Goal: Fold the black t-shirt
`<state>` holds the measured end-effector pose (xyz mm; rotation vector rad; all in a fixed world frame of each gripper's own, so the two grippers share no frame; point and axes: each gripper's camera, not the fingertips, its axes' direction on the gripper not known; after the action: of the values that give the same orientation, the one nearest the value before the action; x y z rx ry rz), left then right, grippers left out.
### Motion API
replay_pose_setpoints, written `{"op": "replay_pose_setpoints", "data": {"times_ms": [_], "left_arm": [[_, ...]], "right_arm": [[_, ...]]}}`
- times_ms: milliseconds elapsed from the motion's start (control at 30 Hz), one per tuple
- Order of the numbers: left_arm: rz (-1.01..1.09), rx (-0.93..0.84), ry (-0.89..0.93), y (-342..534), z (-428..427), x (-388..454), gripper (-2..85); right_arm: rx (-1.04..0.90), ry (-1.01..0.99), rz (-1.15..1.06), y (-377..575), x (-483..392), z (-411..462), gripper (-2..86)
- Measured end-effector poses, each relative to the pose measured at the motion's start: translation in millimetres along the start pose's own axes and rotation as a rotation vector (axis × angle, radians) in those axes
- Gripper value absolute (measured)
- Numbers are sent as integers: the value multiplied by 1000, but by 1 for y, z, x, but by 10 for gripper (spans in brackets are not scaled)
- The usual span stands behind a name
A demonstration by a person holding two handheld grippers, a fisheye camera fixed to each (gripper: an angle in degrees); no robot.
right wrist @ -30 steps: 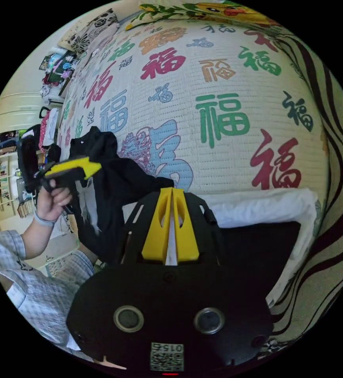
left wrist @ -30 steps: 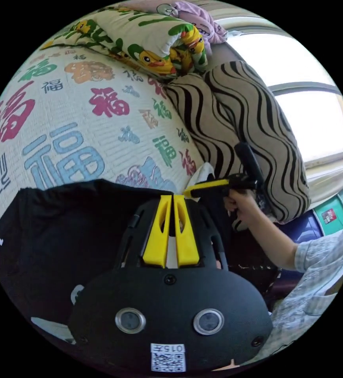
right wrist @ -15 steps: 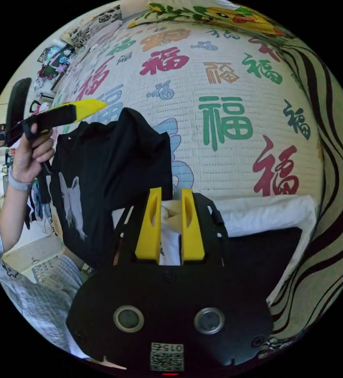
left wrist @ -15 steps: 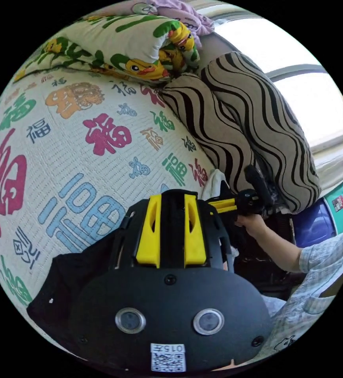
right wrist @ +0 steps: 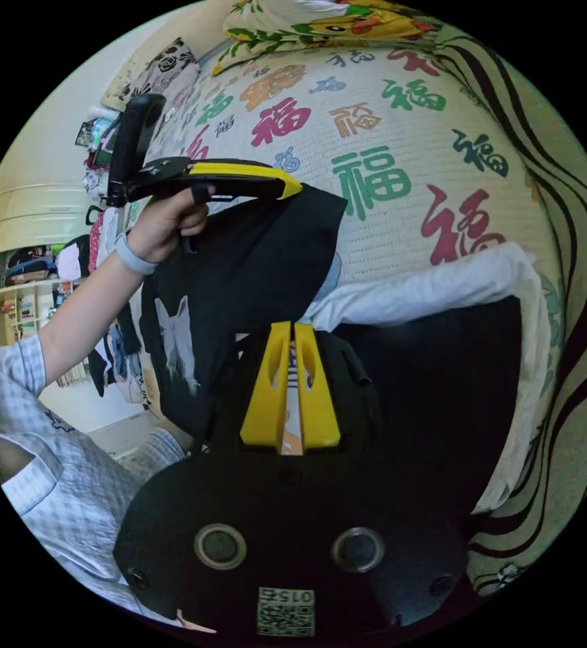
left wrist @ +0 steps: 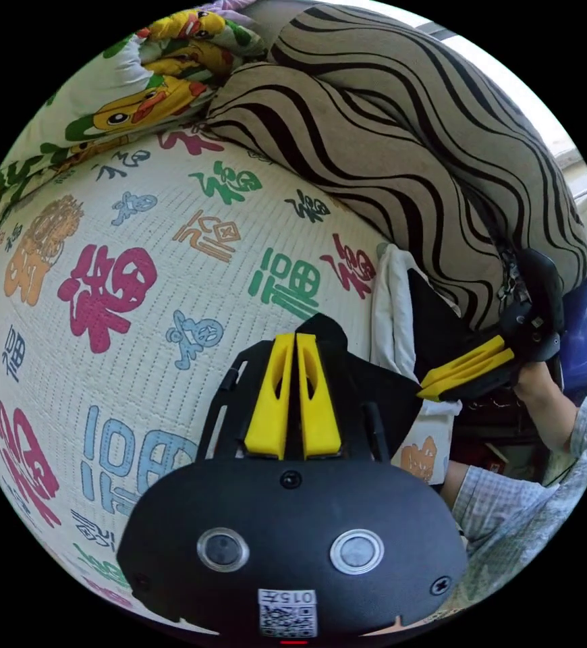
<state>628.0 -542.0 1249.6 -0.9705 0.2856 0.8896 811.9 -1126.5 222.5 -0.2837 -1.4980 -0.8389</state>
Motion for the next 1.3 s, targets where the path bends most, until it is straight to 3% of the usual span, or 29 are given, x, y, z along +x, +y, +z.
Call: {"op": "replay_pose_setpoints", "data": {"times_ms": [100, 167, 333, 433, 600, 733, 900, 1000, 1133, 1300], "left_arm": [[-18, -72, -4, 14, 21, -2, 35], [-71, -19, 47, 27, 18, -7, 66], [-268, 266, 284, 82, -34, -36, 91], [-295, 455, 327, 148, -85, -28, 87], [-499, 537, 97, 327, -136, 17, 83], [-818, 362, -221, 506, -141, 75, 84], [-1098, 245, -344, 663, -149, 111, 84], [-1132, 272, -351, 720, -157, 115, 85], [-1100, 324, -337, 771, -165, 111, 90], [-1027, 328, -342, 813, -168, 102, 99]], "right_arm": [[-8, -68, 43, 3, 2, 17, -3], [17, -81, 44, 7, -2, 20, -1], [52, -25, 108, 27, -17, 25, 19], [83, -43, 83, 31, -38, 33, 39], [-4, -108, -105, 9, -108, 83, 55], [-140, -165, -311, -19, -198, 152, 62], [-296, -258, -419, -51, -302, 253, 77], [-399, -270, -414, -65, -353, 319, 83], [-444, -145, -363, -80, -395, 383, 58], [-431, -172, -307, -94, -424, 406, 5]]}}
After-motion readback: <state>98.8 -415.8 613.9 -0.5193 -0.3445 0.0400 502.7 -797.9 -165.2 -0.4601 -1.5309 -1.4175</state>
